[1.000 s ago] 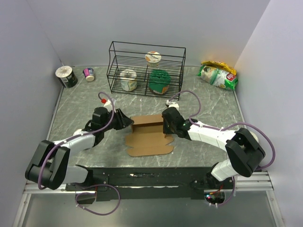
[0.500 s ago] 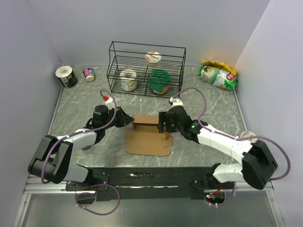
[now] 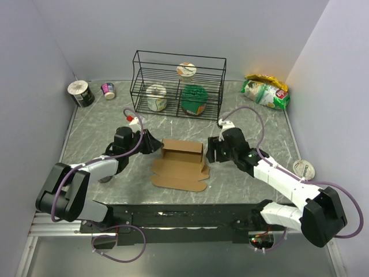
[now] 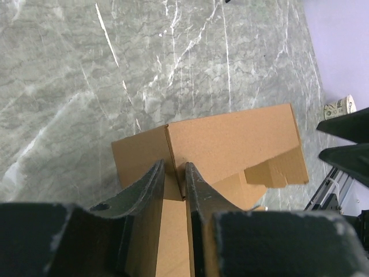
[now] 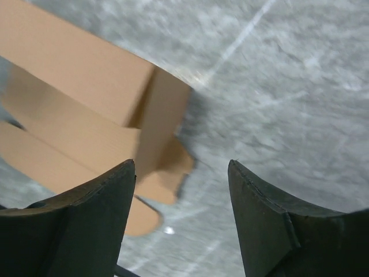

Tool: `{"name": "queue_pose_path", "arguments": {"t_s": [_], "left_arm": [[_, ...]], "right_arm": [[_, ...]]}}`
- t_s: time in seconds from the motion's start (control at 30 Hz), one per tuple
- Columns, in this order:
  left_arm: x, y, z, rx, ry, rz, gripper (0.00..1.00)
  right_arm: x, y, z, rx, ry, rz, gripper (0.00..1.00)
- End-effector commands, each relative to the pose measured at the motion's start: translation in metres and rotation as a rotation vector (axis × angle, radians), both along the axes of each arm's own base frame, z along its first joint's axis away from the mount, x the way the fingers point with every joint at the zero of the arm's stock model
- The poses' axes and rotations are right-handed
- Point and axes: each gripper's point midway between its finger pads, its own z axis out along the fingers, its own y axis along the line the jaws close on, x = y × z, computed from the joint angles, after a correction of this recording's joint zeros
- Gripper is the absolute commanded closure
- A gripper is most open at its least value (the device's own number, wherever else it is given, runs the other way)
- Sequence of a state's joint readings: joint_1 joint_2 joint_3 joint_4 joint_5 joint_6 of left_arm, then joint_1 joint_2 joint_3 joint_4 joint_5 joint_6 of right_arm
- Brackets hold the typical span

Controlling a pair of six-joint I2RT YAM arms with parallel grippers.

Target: Fold the paper box

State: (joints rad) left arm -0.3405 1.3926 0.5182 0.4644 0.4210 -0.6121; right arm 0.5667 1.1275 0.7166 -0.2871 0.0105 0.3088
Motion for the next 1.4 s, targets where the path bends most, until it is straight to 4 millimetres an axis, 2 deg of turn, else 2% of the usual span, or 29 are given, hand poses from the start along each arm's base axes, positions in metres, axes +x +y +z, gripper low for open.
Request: {"name": "queue_pose_path", "arguments": {"t_s": [0.0, 0.27, 0.53, 0.8, 1.0, 1.37], "left_arm": [[0.003, 0.005, -0.012, 0.052, 0.02, 0.004, 0.76], [0.003, 0.004, -0.013, 0.051, 0.027, 0.0, 0.76], [0.002, 0.002, -0.015, 0.046, 0.032, -0.02, 0.77], [0.001, 0.0, -0.015, 0.048, 0.025, -0.041, 0.77], [0.001, 0.001, -0.017, 0.057, 0.019, -0.049, 0.77], [-0.001, -0.002, -0.019, 0.048, 0.026, -0.08, 0.78]], "right_arm": [[0.004, -0.007, -0.006, -0.047, -0.052, 0.047, 0.29], [-0.003, 0.017, -0.028, -0.059, 0.005, 0.145, 0.29], [-0.007, 0.046, -0.037, -0.069, -0.059, 0.23, 0.13], [0.019, 0.051, -0.044, -0.126, -0.137, 0.152, 0.12], [0.028, 0.048, -0.048, -0.144, -0.179, 0.101, 0.13], [0.046, 0.063, -0.04, -0.113, -0.349, 0.097, 0.14]]}}
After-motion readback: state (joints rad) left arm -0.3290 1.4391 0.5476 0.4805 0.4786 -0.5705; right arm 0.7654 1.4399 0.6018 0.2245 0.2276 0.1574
